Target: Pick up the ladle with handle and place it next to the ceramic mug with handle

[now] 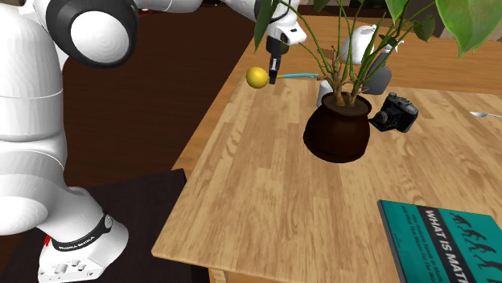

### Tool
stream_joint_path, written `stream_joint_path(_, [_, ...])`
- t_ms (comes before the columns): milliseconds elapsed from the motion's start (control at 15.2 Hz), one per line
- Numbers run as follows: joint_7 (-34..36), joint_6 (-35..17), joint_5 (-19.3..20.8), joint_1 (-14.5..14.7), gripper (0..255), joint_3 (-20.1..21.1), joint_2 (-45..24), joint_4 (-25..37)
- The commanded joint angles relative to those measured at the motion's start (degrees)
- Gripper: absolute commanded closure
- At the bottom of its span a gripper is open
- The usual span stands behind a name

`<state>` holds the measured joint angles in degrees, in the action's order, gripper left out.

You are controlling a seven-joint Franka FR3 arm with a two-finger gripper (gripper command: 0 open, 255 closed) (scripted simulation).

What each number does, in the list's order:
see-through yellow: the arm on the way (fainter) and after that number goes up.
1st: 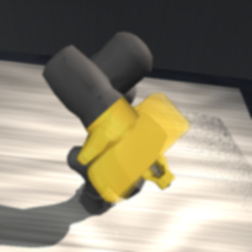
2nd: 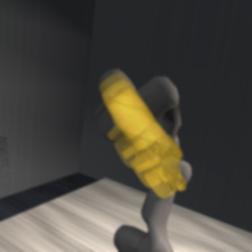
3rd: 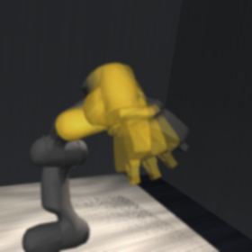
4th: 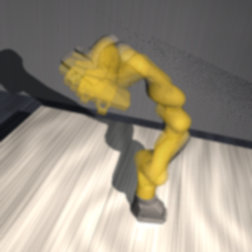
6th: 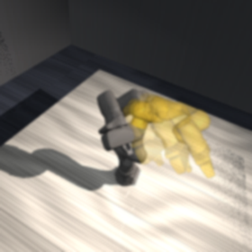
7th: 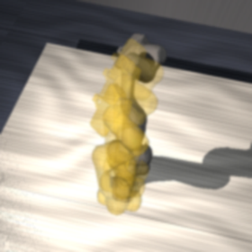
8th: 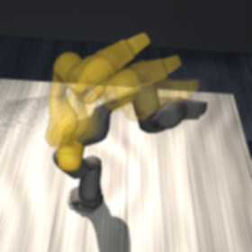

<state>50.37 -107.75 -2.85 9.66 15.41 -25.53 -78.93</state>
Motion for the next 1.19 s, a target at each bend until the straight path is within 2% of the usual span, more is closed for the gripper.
stream_joint_path(0, [-0.10, -1.63, -0.02, -0.01, 255, 0.00, -0.03, -1.58])
stream_joint_path(1122, [-1.20, -13.19, 0.26, -0.03, 255, -0.37, -3.02, -10.29])
